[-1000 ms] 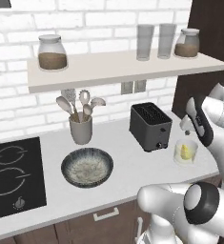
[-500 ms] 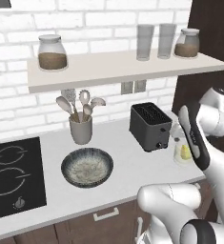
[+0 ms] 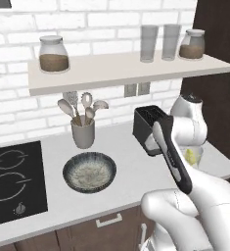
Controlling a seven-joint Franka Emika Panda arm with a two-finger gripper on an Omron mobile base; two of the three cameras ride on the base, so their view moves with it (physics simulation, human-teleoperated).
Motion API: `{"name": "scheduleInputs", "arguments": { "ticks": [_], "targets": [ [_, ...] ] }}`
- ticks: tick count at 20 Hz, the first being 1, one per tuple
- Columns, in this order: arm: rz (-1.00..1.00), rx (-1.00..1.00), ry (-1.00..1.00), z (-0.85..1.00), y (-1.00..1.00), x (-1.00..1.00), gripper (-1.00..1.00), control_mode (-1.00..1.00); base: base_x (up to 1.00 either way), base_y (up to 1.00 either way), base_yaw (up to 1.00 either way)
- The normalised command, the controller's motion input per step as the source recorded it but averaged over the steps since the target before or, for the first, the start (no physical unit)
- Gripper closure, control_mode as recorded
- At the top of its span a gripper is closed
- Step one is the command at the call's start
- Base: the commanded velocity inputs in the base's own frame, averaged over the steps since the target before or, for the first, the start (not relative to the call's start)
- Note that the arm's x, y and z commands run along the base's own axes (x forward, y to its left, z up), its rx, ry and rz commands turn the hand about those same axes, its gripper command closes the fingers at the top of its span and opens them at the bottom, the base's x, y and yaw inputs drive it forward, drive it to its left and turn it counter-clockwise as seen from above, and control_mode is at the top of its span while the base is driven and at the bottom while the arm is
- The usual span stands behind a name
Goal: Grab a lemon wedge from the fridge and one ice cube from the ice bowl, and put them in the glass of lemonade.
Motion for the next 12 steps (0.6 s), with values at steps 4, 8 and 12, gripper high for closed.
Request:
{"name": "scheduleInputs", "arguments": {
  "ticks": [4,8,12],
  "targets": [
    [0.00,-0.06,-0.02,-0.19,0.78,0.00,-1.00,-1.00,0.00,0.00,0.00],
    [0.03,0.00,0.00,-0.08,0.88,0.03,-1.00,-1.00,0.00,0.00,0.00],
    [0.01,0.00,0.08,-0.17,0.92,0.38,-1.00,-1.00,0.00,0.00,0.00]
  ]
}}
